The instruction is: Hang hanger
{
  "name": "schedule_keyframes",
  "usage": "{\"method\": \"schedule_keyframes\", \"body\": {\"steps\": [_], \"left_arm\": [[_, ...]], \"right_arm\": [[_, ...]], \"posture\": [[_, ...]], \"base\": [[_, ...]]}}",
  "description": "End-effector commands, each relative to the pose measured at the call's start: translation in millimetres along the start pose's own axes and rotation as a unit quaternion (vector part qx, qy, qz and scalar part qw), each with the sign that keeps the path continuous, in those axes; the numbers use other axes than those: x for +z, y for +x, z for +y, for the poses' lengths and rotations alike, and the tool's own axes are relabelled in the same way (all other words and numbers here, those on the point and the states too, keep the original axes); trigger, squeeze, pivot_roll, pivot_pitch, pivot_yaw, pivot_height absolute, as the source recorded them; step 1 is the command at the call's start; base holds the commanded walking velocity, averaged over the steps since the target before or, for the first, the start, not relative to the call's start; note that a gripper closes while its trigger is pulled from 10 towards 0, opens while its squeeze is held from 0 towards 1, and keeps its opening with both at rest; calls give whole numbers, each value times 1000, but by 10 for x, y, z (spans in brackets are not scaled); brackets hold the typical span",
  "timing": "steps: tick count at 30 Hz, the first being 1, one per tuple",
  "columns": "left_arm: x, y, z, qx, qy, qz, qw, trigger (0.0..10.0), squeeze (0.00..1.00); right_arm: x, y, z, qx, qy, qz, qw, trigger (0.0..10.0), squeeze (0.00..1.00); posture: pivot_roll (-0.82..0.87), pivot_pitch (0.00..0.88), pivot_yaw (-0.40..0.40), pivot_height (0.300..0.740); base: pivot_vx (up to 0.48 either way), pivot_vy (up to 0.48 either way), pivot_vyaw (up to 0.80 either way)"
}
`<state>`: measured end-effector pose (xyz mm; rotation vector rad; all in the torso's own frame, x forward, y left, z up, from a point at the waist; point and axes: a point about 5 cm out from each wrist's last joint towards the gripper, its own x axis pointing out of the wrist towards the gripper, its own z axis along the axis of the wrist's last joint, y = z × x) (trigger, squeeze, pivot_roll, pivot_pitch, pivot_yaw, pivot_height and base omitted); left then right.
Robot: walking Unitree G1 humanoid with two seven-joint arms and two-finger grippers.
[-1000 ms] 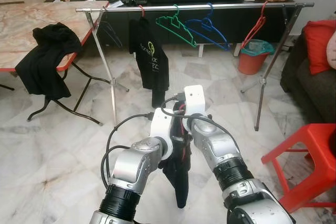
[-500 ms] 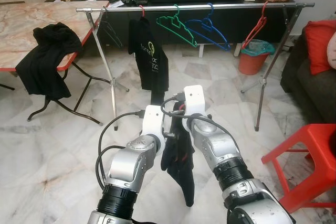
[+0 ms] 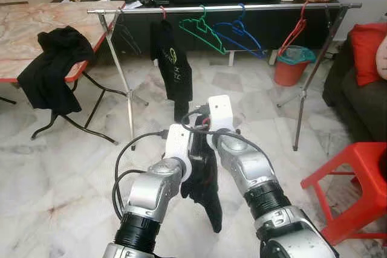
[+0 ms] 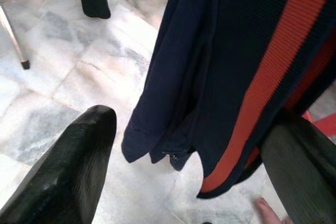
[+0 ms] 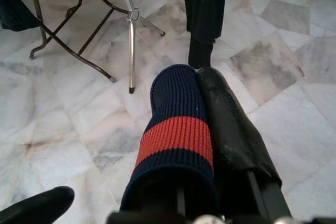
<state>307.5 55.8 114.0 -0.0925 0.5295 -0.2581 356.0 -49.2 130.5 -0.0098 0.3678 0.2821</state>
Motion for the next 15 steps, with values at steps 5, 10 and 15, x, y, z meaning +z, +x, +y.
{"method": "schedule_keyframes", "body": {"steps": [5, 10, 15], "left_arm": [[16, 26, 63, 36, -5, -3, 999, 10000, 0], [50, 33, 65, 40, -9, -17, 999, 10000, 0], [83, 43, 51, 39, -17, -31, 999, 6902, 0]], "right_arm": [[137, -48, 62, 8, 10, -24, 1000, 10000, 0], [138, -64, 94, 13, 12, -22, 1000, 10000, 0], [139, -84, 117, 18, 12, -20, 1000, 10000, 0]], "posture": [[-97, 0, 5, 740], [-97, 0, 3, 740], [-100, 0, 2, 740]], "base": [[0, 0, 0], [0, 0, 0], [0, 0, 0]]}}
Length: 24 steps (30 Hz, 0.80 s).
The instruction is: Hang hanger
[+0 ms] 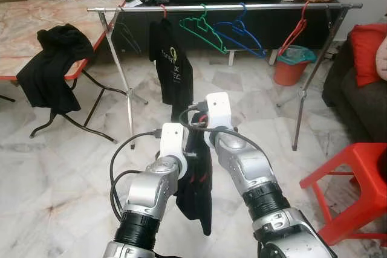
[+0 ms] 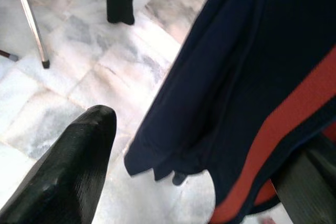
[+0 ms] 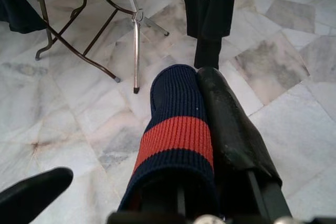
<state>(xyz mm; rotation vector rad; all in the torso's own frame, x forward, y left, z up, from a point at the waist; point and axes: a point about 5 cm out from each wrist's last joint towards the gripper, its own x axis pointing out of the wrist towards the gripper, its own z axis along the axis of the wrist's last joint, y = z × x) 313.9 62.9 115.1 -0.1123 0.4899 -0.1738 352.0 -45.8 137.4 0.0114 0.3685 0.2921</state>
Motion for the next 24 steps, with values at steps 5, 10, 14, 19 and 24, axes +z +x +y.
{"method": "schedule_keyframes", "body": {"steps": [5, 10, 14, 19, 24], "left_arm": [[47, 17, -48, -2, 0, -12, 1000, 0, 0], [47, 21, -55, -5, -2, -17, 1000, 0, 0], [48, 21, -67, -9, -1, -19, 1000, 0, 0], [57, 23, -83, -17, -4, -25, 1000, 0, 0], [73, 21, -97, -23, -4, -32, 999, 0, 0]], "right_arm": [[83, -38, 74, 13, 3, -17, 1000, 10000, 0], [96, -50, 88, 18, 3, -16, 1000, 10000, 0], [98, -52, 95, 19, 3, -16, 1000, 10000, 0], [96, -56, 100, 23, 2, -14, 1000, 10000, 0], [96, -63, 111, 26, 1, -13, 1000, 10000, 0]], "posture": [[-100, 0, 2, 740], [-101, 0, 0, 740], [-101, 0, 0, 740], [-101, 0, 0, 740], [-102, 0, 1, 740]], "base": [[0, 0, 0], [0, 0, 0], [0, 0, 0], [0, 0, 0], [0, 0, 0]]}}
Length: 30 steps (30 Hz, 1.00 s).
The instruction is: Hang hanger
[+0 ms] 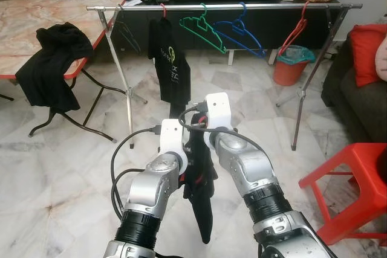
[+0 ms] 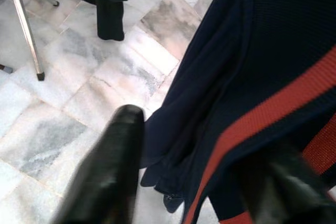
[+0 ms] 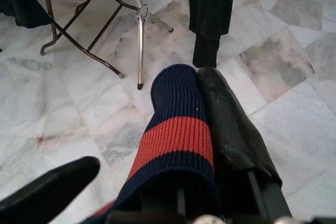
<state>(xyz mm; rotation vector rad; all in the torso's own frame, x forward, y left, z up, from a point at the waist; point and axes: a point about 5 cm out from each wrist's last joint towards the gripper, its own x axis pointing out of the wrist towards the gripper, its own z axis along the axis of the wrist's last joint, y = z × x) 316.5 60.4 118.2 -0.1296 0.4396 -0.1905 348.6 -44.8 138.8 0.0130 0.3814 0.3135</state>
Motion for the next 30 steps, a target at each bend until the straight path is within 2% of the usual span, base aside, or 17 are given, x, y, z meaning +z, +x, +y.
{"method": "schedule_keyframes", "body": {"steps": [1, 30], "left_arm": [[37, 10, -71, -12, -1, -8, 1000, 0, 0], [80, -7, 15, 1, -14, -32, 999, 0, 0]], "right_arm": [[95, -30, 93, 16, 1, -20, 1000, 10000, 0], [52, -45, 19, 10, -7, -17, 1000, 10000, 0]], "posture": [[-102, 0, 1, 740], [-100, 0, 5, 740]], "base": [[0, 0, 0], [0, 0, 0]]}}
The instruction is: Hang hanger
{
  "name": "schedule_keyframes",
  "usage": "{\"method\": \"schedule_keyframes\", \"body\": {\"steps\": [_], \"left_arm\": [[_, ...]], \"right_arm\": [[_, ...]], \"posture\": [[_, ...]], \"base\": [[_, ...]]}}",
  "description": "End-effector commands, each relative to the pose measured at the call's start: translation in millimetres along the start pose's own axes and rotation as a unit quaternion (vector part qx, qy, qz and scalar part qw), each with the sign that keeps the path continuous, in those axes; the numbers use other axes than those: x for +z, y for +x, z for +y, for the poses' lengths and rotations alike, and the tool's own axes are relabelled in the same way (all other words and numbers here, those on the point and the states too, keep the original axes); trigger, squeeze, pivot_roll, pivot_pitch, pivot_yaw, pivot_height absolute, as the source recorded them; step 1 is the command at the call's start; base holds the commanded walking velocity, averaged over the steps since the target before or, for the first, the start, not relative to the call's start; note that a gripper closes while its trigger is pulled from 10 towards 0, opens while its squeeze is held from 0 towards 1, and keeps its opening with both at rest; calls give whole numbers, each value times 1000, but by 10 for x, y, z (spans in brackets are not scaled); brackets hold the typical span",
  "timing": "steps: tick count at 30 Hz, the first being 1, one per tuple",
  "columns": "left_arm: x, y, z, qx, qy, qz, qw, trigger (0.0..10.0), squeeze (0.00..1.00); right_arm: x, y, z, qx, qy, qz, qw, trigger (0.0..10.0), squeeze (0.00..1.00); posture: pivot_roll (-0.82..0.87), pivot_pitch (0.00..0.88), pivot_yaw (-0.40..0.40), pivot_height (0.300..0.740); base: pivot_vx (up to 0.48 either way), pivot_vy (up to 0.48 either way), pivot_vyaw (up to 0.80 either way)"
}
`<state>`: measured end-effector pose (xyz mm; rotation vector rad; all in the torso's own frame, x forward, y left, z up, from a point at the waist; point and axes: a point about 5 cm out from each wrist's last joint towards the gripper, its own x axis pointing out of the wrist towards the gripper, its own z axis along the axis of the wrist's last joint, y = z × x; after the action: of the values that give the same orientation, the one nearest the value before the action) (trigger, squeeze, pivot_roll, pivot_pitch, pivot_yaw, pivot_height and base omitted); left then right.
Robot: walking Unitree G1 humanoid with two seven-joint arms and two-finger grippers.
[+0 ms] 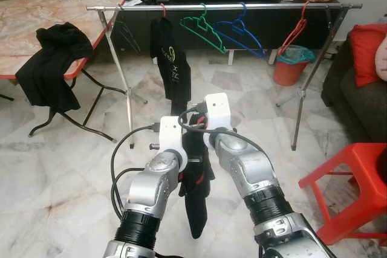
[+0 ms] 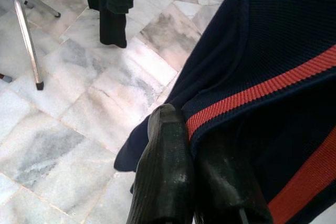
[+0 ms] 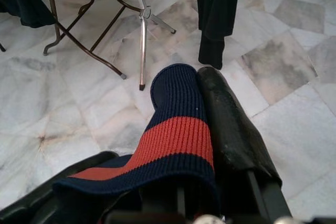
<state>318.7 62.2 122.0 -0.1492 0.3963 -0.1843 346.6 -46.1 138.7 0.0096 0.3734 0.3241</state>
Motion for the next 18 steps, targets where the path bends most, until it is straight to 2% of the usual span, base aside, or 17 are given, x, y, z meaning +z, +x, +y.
{"method": "schedule_keyframes", "body": {"steps": [1, 8, 9, 10, 11, 16, 18], "left_arm": [[35, -6, 1, 1, -6, -10, 1000, 0, 0], [31, -12, 16, -1, -4, -9, 1000, 0, 0], [31, -12, 14, -1, -4, -9, 1000, 0, 0], [31, -13, 12, -2, -4, -9, 1000, 0, 0], [32, -13, 10, -2, -4, -9, 1000, 0, 0], [32, -10, 3, -4, -4, -9, 1000, 0, 0], [36, -8, 1, -3, -4, -10, 1000, 0, 0]], "right_arm": [[58, -22, 25, 5, -4, -14, 1000, 10000, 0], [50, -23, 21, 3, -6, -14, 1000, 10000, 0], [46, -25, 14, 3, -6, -14, 1000, 10000, 831], [44, -27, 8, 2, -7, -15, 1000, 10000, 831], [40, -28, 0, 2, -8, -14, 1000, 10000, 1000], [27, -33, -44, -5, -10, -13, 1000, 10000, 1000], [21, -34, -63, -8, -11, -12, 1000, 10000, 969]], "posture": [[-100, 0, 5, 740], [-104, 0, 16, 740], [-104, 0, 16, 740], [-104, 0, 16, 740], [-106, 0, 18, 740], [-105, 0, 15, 740], [-104, 0, 14, 740]], "base": [[0, 0, 0], [0, 0, 0], [0, 0, 0], [0, 0, 0], [0, 0, 0], [0, 0, 0], [0, 0, 0]]}}
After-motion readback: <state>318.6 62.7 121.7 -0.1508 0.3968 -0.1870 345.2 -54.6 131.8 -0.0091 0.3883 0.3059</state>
